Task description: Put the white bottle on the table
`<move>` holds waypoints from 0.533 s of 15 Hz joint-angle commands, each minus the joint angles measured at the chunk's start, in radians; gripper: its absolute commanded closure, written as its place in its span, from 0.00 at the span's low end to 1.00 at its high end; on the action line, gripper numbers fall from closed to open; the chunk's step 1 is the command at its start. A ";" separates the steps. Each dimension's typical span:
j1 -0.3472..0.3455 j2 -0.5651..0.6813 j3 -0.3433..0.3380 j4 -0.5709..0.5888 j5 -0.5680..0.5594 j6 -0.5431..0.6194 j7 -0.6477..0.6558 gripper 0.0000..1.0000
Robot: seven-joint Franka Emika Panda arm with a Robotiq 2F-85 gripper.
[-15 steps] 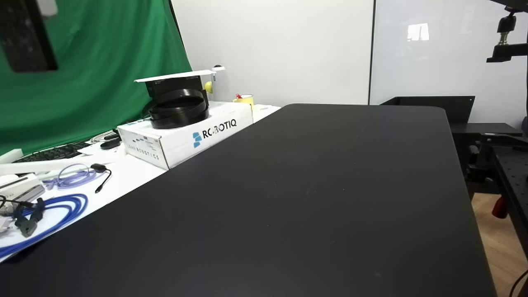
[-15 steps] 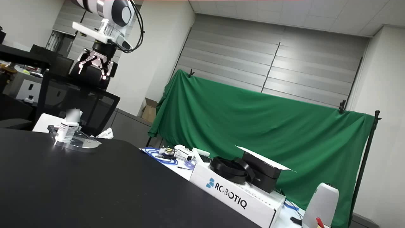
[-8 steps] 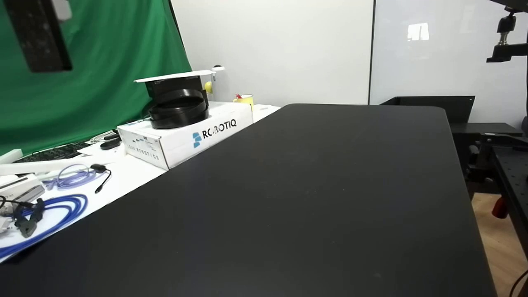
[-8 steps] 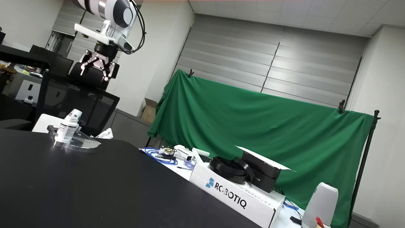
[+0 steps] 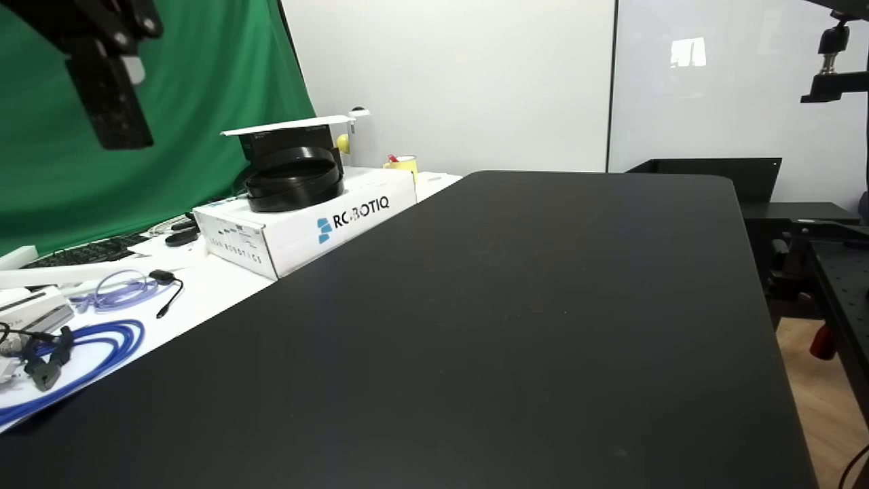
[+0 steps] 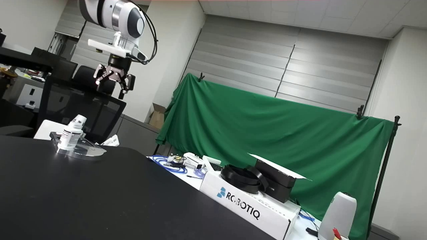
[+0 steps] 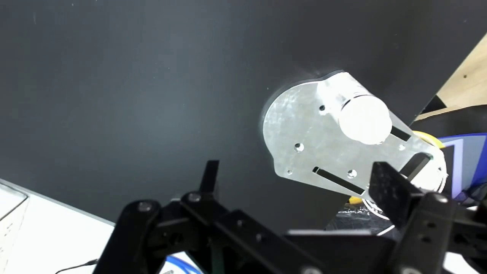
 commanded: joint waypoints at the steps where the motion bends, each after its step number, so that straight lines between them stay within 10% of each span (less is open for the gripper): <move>1: 0.030 0.142 -0.029 0.169 -0.029 -0.042 -0.025 0.00; 8: 0.118 0.336 -0.031 0.392 0.020 -0.097 -0.036 0.00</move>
